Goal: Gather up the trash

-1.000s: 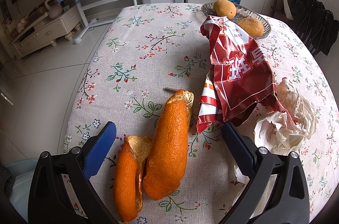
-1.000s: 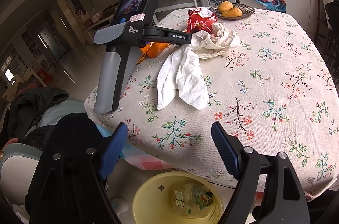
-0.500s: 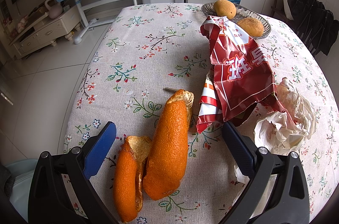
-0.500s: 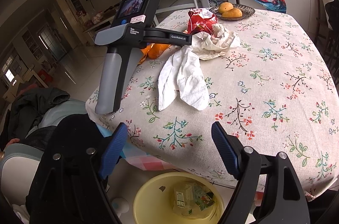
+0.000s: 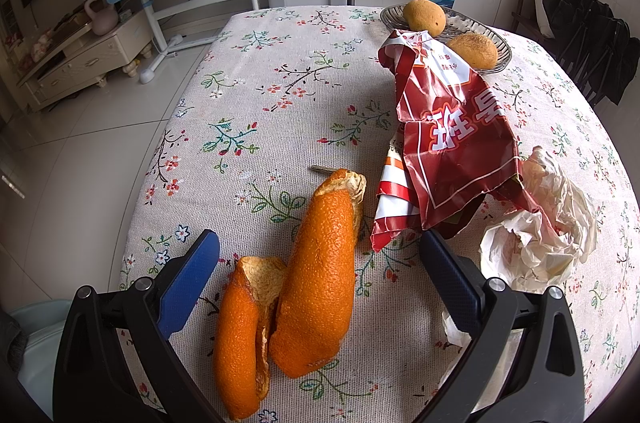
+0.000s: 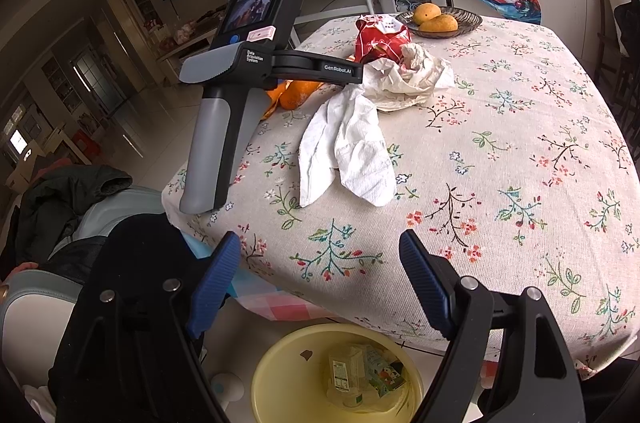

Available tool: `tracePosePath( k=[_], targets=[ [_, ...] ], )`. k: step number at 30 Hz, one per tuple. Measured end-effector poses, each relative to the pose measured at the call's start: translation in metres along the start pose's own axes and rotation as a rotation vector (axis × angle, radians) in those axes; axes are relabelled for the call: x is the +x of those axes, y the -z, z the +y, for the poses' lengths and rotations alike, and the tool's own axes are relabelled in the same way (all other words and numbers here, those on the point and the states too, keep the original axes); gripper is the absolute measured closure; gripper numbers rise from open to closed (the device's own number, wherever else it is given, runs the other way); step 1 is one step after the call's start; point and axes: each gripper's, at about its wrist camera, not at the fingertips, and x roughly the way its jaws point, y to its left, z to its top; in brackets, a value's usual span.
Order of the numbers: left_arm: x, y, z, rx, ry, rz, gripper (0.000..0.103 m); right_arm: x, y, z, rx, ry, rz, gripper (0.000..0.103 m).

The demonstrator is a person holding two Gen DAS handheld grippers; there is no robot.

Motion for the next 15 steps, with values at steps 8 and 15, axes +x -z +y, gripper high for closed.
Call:
tracePosePath(
  k=[8,15],
  targets=[
    [0.0,0.0,0.0,0.0,0.0,0.0,0.007,0.0001,0.0006,-0.0003,-0.001,-0.001,0.001,0.025],
    [0.0,-0.0002,-0.0002,0.0,0.0,0.0,0.007,0.0008,0.0006,0.0002,-0.001,0.0,0.002,0.025]
  ],
)
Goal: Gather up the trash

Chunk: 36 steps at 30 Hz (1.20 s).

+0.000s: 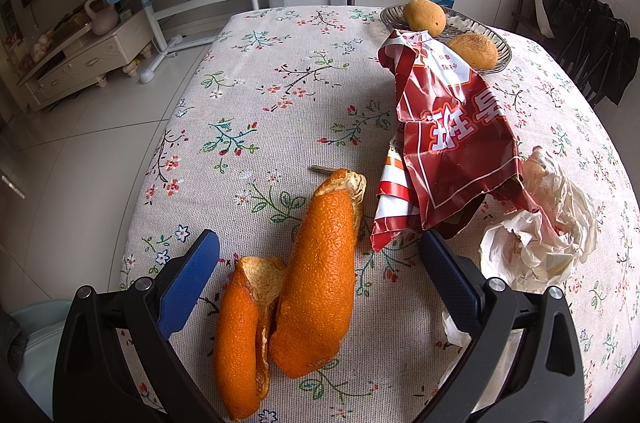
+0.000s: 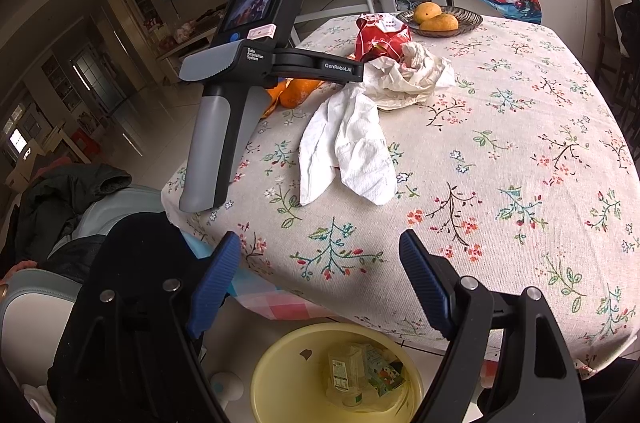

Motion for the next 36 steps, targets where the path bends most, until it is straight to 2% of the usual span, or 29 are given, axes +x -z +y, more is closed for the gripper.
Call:
tracePosePath(
  k=[36],
  targets=[
    [0.0,-0.0002,-0.0002,0.0,0.0,0.0,0.007,-0.0028,0.0012,-0.0007,-0.003,0.003,-0.004,0.025]
  ],
)
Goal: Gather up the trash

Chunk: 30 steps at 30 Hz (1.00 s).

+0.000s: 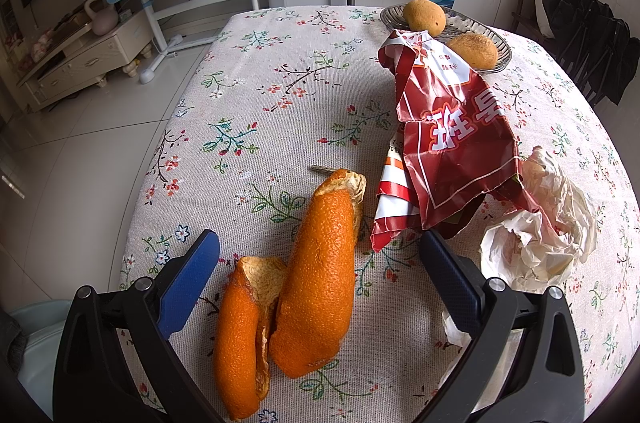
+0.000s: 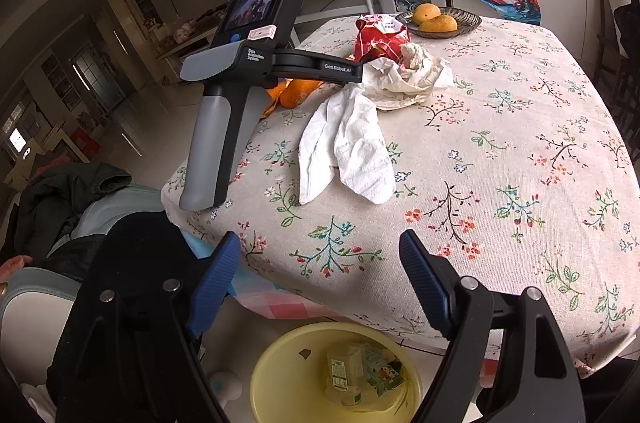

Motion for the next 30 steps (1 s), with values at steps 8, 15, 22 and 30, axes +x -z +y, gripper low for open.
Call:
tracePosePath(
  k=[8,15,22,30],
  targets=[
    [0.0,0.0,0.0,0.0,0.0,0.0,0.007,-0.006,-0.002,-0.002,0.008,0.002,-0.021,0.025],
    [0.0,0.0,0.0,0.0,0.0,0.0,0.007,-0.013,-0.007,-0.012,0.043,0.012,-0.051,0.025],
    [0.0,0.0,0.0,0.0,0.0,0.0,0.007,-0.014,-0.017,-0.023,0.05,0.017,-0.059,0.025],
    [0.0,0.0,0.0,0.0,0.0,0.0,0.007,-0.003,-0.027,-0.025,0.029,0.029,-0.047,0.025]
  ],
)
